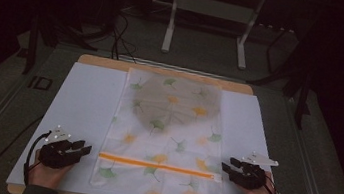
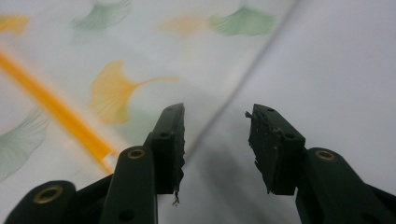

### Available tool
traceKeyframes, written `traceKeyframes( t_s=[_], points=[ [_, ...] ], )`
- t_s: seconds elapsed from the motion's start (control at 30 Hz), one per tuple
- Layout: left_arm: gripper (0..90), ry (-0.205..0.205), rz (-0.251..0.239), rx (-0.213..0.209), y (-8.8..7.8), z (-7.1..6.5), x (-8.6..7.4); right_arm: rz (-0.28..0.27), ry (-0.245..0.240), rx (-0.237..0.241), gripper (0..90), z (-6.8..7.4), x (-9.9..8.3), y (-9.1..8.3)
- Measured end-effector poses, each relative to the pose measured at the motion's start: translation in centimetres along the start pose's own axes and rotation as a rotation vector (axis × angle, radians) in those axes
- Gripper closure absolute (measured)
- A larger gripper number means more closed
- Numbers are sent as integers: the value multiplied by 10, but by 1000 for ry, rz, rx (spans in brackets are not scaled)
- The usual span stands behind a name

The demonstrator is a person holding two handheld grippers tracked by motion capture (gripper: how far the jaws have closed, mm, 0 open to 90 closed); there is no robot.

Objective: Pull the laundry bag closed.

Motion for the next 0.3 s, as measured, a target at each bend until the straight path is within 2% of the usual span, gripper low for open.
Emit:
traceKeyframes(
  t_s=[0.03, 0.1, 0.17, 0.23, 0.27, 0.3],
  points=[
    [593, 5, 5, 53, 1, 8, 0, -16, 10, -21, 548, -4, 0, -1],
    [564, -4, 19, 103, 2, 16, -2, -42, 54, -81, 545, -16, -1, 0],
    [561, -29, 31, 151, 3, 23, -5, -46, 89, -101, 545, -23, -3, 2],
    [553, -29, 31, 151, 3, 23, -5, -46, 98, -108, 545, -25, -4, 2],
    [553, -60, 38, 201, 4, 32, -7, -46, 98, -108, 545, -25, -4, 2],
    [541, -66, 39, 217, 4, 35, -8, -48, 99, -125, 545, -27, -4, 4]
  ],
)
Point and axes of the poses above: each handheld gripper's, and its own axes: y roughly forward along the jaws, x roughly out of its top, z roughly to its left, the point moved 10 cm from there along y, roughly forward along the jaws, and after that the axes turned 5 degrees about y, right-handed, at the moved point
